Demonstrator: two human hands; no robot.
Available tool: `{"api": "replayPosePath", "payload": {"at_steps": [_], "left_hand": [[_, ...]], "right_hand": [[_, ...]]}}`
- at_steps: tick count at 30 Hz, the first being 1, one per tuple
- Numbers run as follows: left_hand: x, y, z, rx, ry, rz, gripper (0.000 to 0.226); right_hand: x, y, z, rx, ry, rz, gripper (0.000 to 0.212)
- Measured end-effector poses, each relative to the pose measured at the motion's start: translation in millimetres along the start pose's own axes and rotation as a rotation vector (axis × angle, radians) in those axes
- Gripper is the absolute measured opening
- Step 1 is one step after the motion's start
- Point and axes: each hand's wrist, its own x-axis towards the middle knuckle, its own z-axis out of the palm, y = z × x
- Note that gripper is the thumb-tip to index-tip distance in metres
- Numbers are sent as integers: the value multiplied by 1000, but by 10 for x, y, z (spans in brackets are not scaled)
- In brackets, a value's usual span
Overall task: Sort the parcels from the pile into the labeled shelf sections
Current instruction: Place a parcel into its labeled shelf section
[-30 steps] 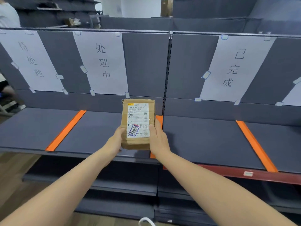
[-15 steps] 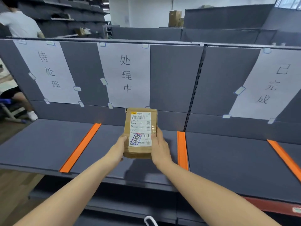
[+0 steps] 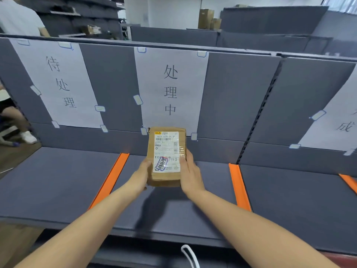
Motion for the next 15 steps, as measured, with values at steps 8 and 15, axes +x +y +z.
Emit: {"api": "replayPosePath", "payload": {"at_steps": [8, 15], "left_hand": [[362, -139, -801, 81, -149, 39, 34], [474, -204, -1606, 48, -257, 62, 33]], "right_hand": [[9, -248, 757, 4, 99, 84, 47], [-87, -554, 1537, 1, 173, 127, 43]]}}
